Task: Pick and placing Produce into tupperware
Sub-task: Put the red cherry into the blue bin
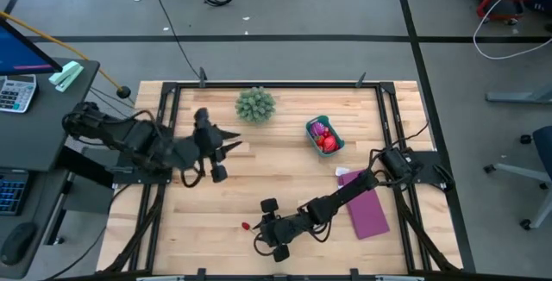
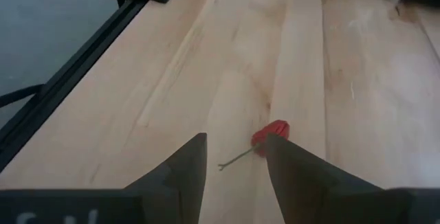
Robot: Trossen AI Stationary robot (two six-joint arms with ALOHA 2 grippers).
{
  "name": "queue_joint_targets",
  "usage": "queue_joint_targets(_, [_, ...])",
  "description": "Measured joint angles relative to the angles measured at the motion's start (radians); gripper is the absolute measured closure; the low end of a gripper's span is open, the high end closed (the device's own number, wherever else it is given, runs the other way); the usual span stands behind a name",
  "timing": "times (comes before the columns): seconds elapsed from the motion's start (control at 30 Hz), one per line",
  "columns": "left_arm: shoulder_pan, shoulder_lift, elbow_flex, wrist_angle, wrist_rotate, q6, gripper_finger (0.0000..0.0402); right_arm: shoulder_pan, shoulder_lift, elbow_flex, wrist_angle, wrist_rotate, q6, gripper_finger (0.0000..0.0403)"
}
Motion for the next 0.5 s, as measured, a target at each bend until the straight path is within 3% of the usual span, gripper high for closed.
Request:
queue_joint_targets(0.13, [-0.101,0.020,-0.003,-0.111,-0.089,-0.162,0.0321,0.000,0.000,0.000,0.000,-0.010,-0.023,0.0245])
queue_joint_targets(0.5, [-0.309,0.030,-0.204,-0.131,-0.418,-0.494,0.0345,0.000,0.030,-0.001,0.018,-0.036,-0.038,0.0245])
